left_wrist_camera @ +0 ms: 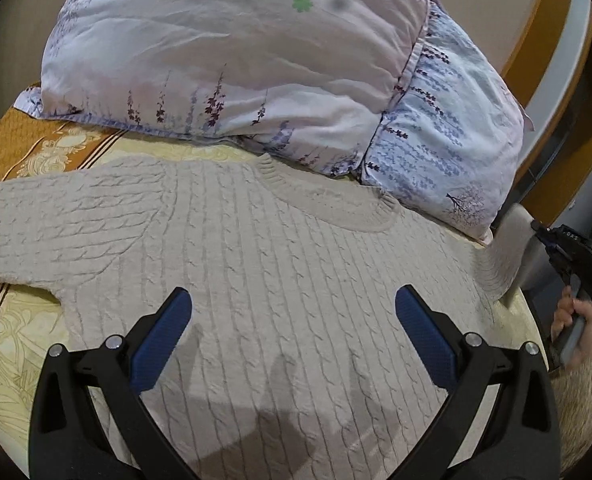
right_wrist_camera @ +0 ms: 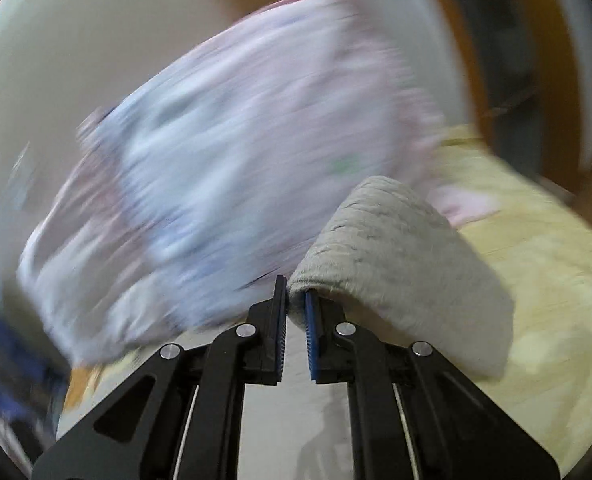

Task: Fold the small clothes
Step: 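Grasp a sweater sleeve with the right tool and fold it across the body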

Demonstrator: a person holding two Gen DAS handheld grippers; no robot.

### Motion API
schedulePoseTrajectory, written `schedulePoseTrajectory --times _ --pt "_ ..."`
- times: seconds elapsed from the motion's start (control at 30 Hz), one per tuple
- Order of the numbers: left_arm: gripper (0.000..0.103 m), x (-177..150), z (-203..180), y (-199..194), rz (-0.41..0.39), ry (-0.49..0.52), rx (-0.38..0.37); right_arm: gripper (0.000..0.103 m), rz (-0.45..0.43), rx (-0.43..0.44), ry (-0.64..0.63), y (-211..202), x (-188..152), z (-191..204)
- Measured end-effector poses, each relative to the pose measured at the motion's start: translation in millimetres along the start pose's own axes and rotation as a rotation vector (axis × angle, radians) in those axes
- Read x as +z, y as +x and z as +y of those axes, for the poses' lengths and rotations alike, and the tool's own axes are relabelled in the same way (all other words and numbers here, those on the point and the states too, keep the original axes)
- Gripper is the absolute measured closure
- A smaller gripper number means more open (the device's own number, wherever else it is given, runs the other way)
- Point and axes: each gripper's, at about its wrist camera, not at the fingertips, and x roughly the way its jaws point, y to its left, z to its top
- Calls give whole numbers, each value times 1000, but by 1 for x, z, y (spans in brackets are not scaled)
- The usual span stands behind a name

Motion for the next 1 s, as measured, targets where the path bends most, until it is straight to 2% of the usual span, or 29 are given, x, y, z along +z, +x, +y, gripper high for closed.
schedulePoseTrajectory --times 0.1,0.17,0.27,0.33,0.4,0.43,0.53,0.63,0.73,0.8,0.87,0.9,1.0 --pt "2 2 -1 2 5 1 -18 94 115 100 -96 25 -38 50" --pt "2 3 -2 4 17 1 -24 94 242 154 -131 51 -72 75" --pt "2 3 -1 10 52 -5 -44 91 386 174 -115 76 -103 86" --pt "2 3 1 14 76 -18 -60 87 422 179 -73 80 -108 81" --pt "3 4 2 18 92 -27 -68 68 421 215 22 76 -103 67" --pt "3 4 4 19 99 -36 -71 65 410 213 71 75 -97 59" --pt "5 6 9 24 121 -71 -90 64 397 178 197 69 -91 35" --pt "10 7 16 28 144 -122 -122 64 380 111 262 68 -85 11" --pt "10 7 24 31 166 -181 -145 67 351 47 291 66 -80 -2" --pt "11 6 28 33 172 -201 -149 76 335 19 309 65 -77 -8" --pt "17 7 30 33 173 -201 -143 82 326 -8 324 70 -74 -13" --pt "17 7 31 33 175 -201 -140 89 320 -31 319 71 -73 -13" --pt "20 9 35 32 171 -210 -144 93 297 -117 226 75 -69 -2"
